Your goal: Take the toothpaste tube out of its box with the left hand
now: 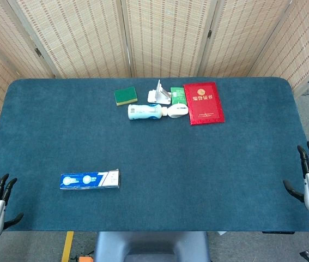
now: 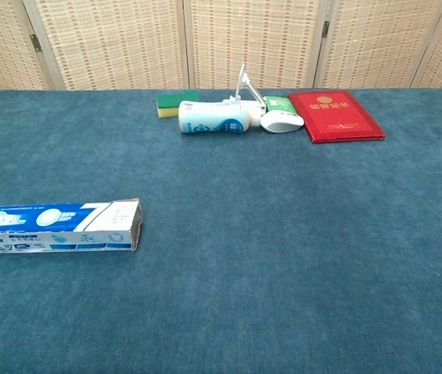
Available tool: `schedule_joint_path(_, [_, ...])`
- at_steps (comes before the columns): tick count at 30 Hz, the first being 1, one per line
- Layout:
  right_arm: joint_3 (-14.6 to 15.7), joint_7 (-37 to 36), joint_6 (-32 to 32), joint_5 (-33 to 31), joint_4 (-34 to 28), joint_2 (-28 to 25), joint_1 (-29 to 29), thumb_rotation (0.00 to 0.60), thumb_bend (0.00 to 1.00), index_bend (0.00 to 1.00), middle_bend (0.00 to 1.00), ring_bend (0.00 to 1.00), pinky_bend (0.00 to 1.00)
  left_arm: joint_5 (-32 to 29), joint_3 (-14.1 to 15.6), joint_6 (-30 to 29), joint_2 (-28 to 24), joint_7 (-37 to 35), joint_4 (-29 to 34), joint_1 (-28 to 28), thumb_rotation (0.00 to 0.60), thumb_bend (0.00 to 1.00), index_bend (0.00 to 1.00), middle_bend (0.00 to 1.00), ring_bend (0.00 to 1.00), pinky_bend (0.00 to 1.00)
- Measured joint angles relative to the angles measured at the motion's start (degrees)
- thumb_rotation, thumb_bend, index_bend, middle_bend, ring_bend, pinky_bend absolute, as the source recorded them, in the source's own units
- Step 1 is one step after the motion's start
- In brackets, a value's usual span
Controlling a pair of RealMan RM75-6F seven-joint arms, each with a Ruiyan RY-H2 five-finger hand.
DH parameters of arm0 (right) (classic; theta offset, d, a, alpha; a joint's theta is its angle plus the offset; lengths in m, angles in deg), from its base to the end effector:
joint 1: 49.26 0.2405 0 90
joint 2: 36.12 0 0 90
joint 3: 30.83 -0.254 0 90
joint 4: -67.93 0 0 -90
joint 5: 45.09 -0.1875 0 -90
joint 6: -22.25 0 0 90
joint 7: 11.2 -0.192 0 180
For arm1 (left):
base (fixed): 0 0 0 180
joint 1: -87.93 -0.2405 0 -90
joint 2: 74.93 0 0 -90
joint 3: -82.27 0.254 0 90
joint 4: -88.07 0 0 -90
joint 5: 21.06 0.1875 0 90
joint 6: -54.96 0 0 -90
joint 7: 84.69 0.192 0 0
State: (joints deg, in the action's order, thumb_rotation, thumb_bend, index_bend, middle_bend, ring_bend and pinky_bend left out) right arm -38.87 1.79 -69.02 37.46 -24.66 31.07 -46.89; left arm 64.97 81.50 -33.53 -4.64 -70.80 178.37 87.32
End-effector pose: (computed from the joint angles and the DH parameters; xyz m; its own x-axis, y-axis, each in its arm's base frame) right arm -0.3007 -0.2269 0.2018 0.5393 0.1523 0.8282 -0.8419 0.1206 0.5260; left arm -0.3168 0.1907 0.1514 0.5465 0.0349 0.8367 0.8336 0.0729 -0.5475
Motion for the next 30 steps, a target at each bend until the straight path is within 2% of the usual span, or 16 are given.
schedule_joint_path(10, [1.49,-2.14,-2.79,3.69,-0.19,-0.62,-1.36,0.600,0.25,0.00,0.00,0.00,0.00,1.13,1.03,2.62,1.58,1.23,-0.49,1.35,0.600,0.15,0.14,0.08,0.04,0.01])
schedule_joint_path(15, [1.88,-2.42,-2.73,4.65,-0.16,-0.64,-1.37,0.600,0.25,0.00,0.00,0.00,0.00,1.56,0.92,4.51,1.53,-2.14,-1.22,2.81,0.600,0.15,0.13,0.14,0.07,0.09])
schedule_joint_path(18, [1.95,-2.46,-1.90,4.86,-0.07,-0.66,-0.94,0.600,0.25,0.00,0.00,0.00,0.00,-0.72,0.48,7.90,0.07,-2.20,1.43,4.02,0.600,0.15,0.12,0.18,0.12,0.12])
schedule_joint_path(24, [1.73,-3.57,0.04,4.44,0.35,-1.05,0.05,0.600,0.25,0.00,0.00,0.00,0.00,-12.24,-2.50,14.47,-3.06,2.96,11.55,7.46,0.600,0.15,0.12,0.24,0.13,0.18])
schedule_joint_path(30, [1.55,-7.18,1.16,4.46,0.93,-2.07,0.72,0.600,0.24,0.00,0.00,0.00,0.00,-28.88,-6.51,17.97,-4.25,13.50,19.92,12.94,0.600,0.15,0.13,0.24,0.13,0.17])
